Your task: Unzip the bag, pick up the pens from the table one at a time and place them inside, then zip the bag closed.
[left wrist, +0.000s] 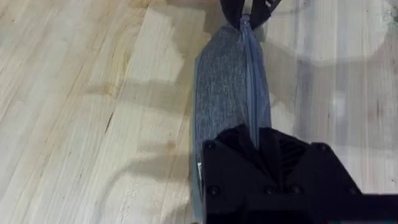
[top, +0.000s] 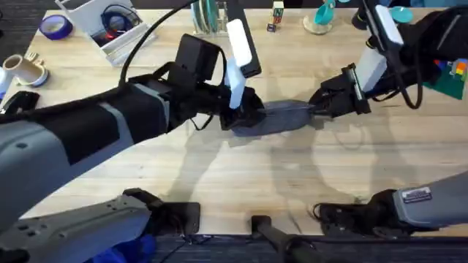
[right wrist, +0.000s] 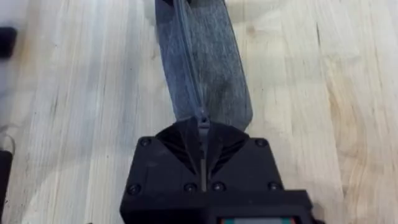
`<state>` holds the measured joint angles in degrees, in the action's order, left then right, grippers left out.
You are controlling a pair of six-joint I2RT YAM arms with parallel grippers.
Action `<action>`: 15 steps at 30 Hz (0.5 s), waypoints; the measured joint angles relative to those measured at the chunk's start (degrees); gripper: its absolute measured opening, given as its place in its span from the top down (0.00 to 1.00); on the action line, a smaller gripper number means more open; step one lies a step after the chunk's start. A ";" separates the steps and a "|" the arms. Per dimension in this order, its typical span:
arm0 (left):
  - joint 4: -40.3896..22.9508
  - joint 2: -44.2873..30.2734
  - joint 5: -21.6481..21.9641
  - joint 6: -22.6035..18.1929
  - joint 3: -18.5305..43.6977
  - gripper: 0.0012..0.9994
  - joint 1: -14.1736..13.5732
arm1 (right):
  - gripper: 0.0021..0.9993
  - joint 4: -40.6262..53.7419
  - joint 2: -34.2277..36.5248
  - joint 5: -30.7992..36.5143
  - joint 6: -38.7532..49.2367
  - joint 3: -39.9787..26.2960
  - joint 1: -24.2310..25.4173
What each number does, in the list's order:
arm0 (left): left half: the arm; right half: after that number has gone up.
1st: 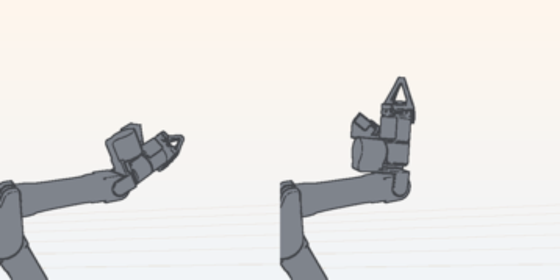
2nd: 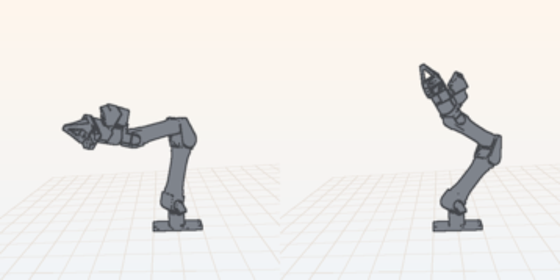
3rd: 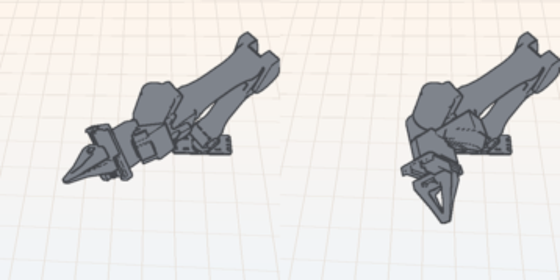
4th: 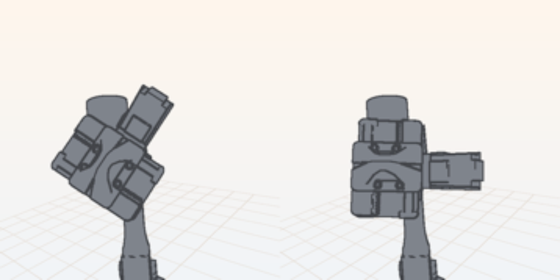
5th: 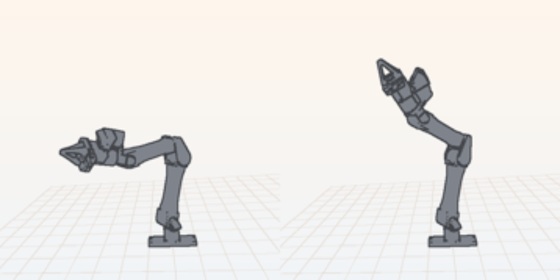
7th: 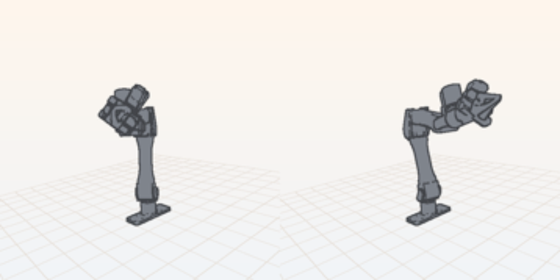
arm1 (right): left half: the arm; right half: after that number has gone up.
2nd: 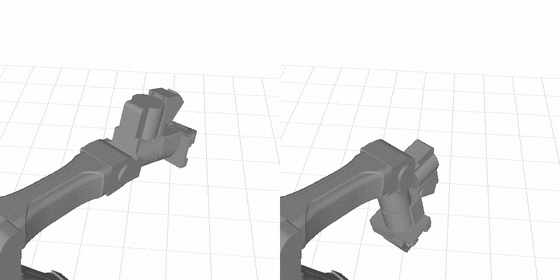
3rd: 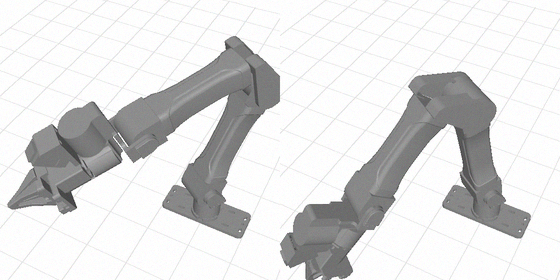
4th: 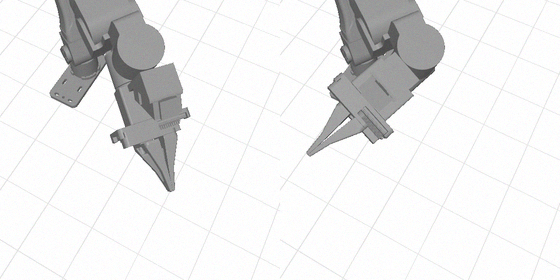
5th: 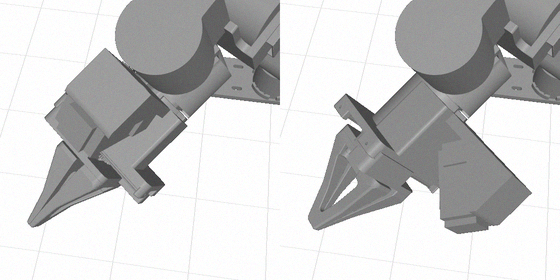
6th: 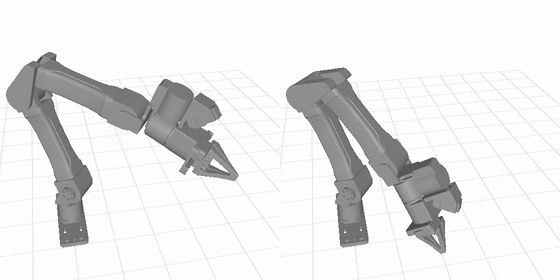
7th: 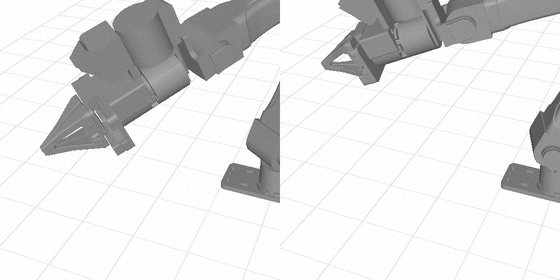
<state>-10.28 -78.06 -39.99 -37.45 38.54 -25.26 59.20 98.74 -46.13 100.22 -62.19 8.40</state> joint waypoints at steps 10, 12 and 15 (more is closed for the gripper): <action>0.00 0.00 -0.07 0.00 0.00 0.96 0.00 | 0.97 0.22 0.00 -0.04 -0.37 0.02 0.70; 0.06 0.00 -0.14 0.00 0.00 0.96 -0.01 | 0.97 0.45 0.00 -0.24 -0.37 0.08 1.26; 0.26 0.00 -0.29 0.00 0.01 0.96 -0.48 | 0.97 1.07 0.00 -0.46 -0.38 0.19 2.39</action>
<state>-10.02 -78.06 -40.28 -37.45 38.55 -25.74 60.27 98.74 -46.59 99.84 -62.01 10.79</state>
